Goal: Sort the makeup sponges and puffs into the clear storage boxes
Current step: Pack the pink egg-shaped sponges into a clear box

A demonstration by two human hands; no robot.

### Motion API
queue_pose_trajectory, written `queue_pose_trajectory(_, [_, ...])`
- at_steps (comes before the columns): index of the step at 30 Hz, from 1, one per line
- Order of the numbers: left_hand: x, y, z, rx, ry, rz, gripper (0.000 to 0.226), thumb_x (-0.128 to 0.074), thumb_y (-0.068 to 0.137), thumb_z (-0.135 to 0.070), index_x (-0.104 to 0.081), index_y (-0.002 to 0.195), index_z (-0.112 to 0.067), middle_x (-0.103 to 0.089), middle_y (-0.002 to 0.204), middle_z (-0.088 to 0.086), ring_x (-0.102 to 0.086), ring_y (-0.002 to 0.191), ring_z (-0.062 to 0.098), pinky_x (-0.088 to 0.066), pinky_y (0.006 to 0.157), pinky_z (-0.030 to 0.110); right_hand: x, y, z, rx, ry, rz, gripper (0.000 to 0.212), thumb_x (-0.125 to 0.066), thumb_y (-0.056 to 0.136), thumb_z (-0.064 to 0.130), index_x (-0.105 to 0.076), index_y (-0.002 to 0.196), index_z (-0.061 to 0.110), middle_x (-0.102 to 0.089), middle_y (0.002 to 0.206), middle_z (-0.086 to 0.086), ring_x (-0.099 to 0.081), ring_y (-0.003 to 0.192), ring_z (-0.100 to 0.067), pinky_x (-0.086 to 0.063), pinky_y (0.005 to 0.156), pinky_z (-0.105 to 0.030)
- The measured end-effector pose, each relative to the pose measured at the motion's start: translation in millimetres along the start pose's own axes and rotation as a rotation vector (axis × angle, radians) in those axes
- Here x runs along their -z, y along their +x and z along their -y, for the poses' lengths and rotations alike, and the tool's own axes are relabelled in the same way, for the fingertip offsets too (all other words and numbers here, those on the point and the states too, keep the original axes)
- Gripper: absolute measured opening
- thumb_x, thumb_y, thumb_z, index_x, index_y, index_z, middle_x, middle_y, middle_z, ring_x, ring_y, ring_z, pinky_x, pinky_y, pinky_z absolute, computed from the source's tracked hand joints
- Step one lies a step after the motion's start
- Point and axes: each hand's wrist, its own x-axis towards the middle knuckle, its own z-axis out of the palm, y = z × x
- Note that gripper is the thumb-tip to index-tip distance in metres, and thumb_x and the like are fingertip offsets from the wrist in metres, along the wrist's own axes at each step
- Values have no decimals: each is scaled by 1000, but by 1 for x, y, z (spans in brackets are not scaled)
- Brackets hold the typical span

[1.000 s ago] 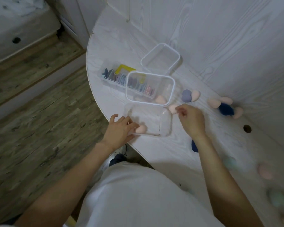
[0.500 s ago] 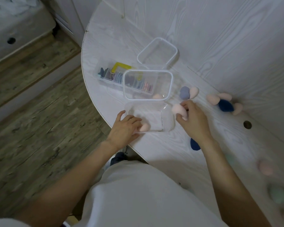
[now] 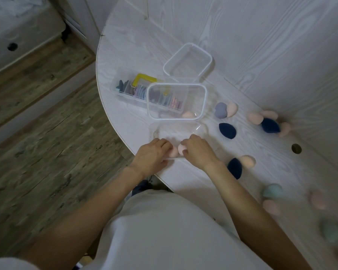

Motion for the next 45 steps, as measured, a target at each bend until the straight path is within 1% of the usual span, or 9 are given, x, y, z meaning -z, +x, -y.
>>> queue_pose_trajectory(5, [-1,5,-3,-10,40,26,59,-80,58,-19,-61,115,-15,-65,108,0,-62,85,21,-46,48,27,-5,-2,8,-85,122,-96,25,-57,87,21,-62,106,5,-69,95,-9,-63,84,-24,-51,72,-34])
queue_pose_trajectory(10, [1,6,-8,-11,42,137,56,-60,81,-16,-48,134,-26,-59,126,-6,-55,103,24,-50,73,37,15,-15,-14,-128,523,-39,26,-64,87,22,-59,110,13,-70,98,-4,-66,88,-19,-53,82,-38])
queue_pose_trajectory(15, [4,-4,0,-25,55,72,57,-73,67,-9,-60,120,-25,-68,108,-6,-63,83,23,-52,52,32,45,-8,-66,-210,557,-494,20,-59,90,13,-61,109,17,-67,99,-2,-63,86,-16,-53,78,-35])
queue_pose_trajectory(20, [1,-15,6,8,99,27,63,-76,62,-11,-60,121,-26,-67,108,-9,-63,81,20,-51,53,28,32,56,-78,75,347,-270,40,-64,85,7,-58,123,16,-53,130,-6,-49,118,-22,-39,103,-36])
queue_pose_trajectory(24, [-1,-16,4,23,119,17,63,-74,64,-12,-58,123,-27,-66,111,-9,-63,85,20,-50,59,29,22,77,-72,114,283,-116,45,-69,81,12,-55,123,10,-54,129,-8,-51,114,-27,-42,96,-37])
queue_pose_trajectory(29, [1,-14,6,3,118,14,62,-75,64,-12,-59,123,-26,-66,112,-9,-63,86,21,-50,62,30,18,61,-67,-70,325,-371,26,-63,83,11,-50,105,13,-56,106,-12,-58,82,-26,-45,64,-33])
queue_pose_trajectory(32, [5,-7,7,-10,115,6,62,-77,63,-10,-60,121,-26,-68,109,-8,-64,83,21,-51,59,30,28,23,-66,-186,462,-422,28,-61,83,13,-53,109,16,-47,115,-10,-51,81,-21,-37,66,-28])
queue_pose_trajectory(36, [4,5,5,-26,127,-1,64,-77,60,-8,-61,120,-25,-68,107,-7,-64,79,22,-48,58,29,35,-26,-44,-24,575,-385,33,-61,84,13,-59,115,23,-52,112,-3,-53,93,-16,-45,76,-26])
queue_pose_trajectory(45, [-4,8,1,-3,148,-55,63,-75,60,-2,-63,118,-22,-70,104,-3,-64,75,24,-46,57,31,4,1,-8,42,-195,-376,11,-73,75,11,-63,78,8,-65,70,-6,-52,74,-22,-36,64,-29])
